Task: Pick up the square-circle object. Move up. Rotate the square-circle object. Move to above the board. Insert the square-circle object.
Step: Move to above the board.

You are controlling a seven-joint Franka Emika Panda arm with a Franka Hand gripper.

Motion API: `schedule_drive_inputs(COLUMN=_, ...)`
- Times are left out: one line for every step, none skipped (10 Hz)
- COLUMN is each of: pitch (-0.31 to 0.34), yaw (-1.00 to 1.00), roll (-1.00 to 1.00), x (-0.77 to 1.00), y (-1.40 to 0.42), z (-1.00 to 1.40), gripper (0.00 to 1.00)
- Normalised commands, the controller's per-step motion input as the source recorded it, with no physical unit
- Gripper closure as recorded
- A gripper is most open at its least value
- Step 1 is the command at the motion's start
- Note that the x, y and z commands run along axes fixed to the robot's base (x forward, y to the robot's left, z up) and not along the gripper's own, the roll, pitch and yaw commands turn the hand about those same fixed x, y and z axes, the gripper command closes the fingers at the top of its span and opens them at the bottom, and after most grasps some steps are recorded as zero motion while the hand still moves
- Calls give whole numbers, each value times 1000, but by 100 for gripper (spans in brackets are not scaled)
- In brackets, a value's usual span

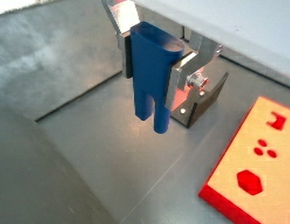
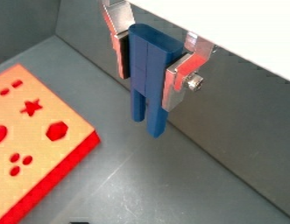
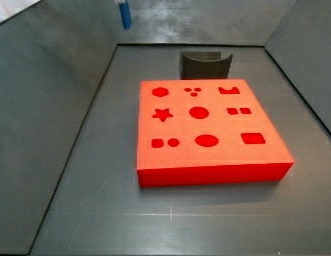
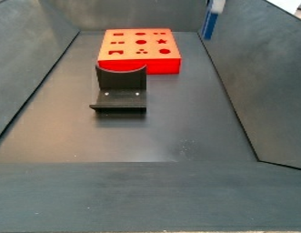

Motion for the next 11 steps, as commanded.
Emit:
schedule_drive_inputs(pitch=62, yaw=28, roll=116, x=-25, y=-23, z=511, gripper=100)
schedule_drive_inputs(pitch=81, yaw=29, roll=111, x=-4, y=-17, z=339, gripper=100)
schedule_drive_inputs(pitch=97, yaw=1000, roll=-6, x=427, y=-1000, z=400, gripper=100)
schedule_drive_inputs(pitch=99, yaw=1000, roll=-6, x=434, y=-1000, z=355, gripper=100)
schedule_drive_inputs(pitch=111, yaw=1000, roll=-8, x=449, y=-1000, z=363, gripper=100)
schedule_drive_inputs(pitch=115, yaw=1000, roll=-21, x=471, y=-1000, z=364, gripper=100)
schedule_drive_inputs(pitch=115, yaw=1000, roll=-23, x=467, y=-1000, z=359, gripper=100)
schedule_drive_inputs(pitch=120, yaw=1000, roll=-24, x=476, y=-1000, z=363, gripper=100)
schedule_drive_inputs(pitch=122, yaw=1000, roll=-27, x=491, y=-1000, z=363, gripper=100)
schedule_drive_inputs(pitch=128, yaw=1000, roll=-31, x=513, y=-1000, z=359, gripper=100)
schedule_drive_inputs(pitch=134, yaw=1000, roll=-30, x=521, y=-987, z=354, gripper=100)
